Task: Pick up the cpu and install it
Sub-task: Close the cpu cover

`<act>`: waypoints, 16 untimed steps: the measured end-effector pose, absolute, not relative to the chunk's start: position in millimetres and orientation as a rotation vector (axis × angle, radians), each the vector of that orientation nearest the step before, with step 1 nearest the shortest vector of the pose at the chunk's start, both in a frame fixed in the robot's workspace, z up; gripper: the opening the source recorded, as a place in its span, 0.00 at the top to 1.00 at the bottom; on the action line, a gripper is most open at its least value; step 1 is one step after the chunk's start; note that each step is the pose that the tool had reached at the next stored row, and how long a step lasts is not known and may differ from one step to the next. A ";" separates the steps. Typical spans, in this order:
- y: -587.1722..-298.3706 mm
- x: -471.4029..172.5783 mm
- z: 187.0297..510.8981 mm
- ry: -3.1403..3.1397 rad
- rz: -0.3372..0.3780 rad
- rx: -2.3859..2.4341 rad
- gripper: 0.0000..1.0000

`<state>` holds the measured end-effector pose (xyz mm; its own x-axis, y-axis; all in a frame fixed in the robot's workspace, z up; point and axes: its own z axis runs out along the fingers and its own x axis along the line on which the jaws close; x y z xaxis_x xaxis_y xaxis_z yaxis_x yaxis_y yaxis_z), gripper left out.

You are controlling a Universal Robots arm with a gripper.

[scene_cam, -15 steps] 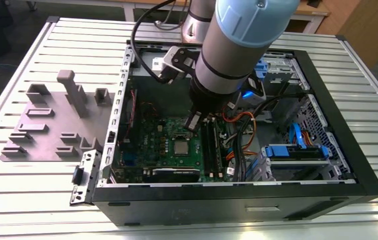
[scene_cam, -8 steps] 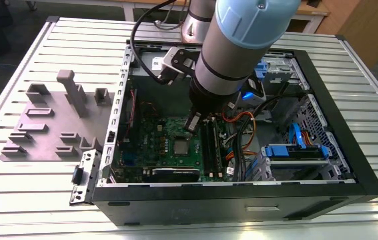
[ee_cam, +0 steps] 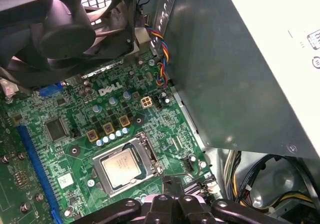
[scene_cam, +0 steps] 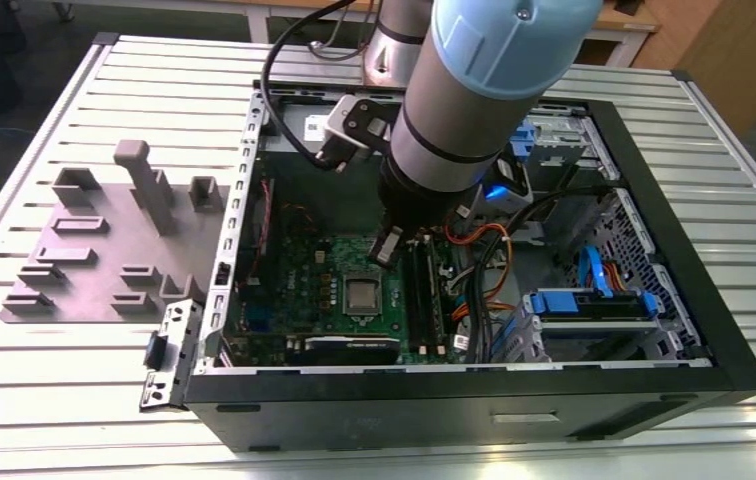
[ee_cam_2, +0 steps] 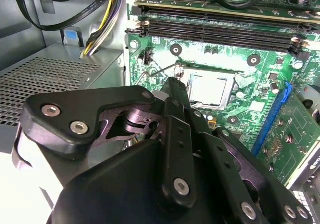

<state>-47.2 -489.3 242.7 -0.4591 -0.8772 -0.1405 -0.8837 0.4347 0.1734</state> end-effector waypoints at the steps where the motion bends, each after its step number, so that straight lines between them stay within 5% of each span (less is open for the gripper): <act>1: -489.3 -47.2 242.7 2.636 0.347 -1.618 0.89; 16: -493.6 -51.1 242.5 2.599 0.348 -1.686 0.89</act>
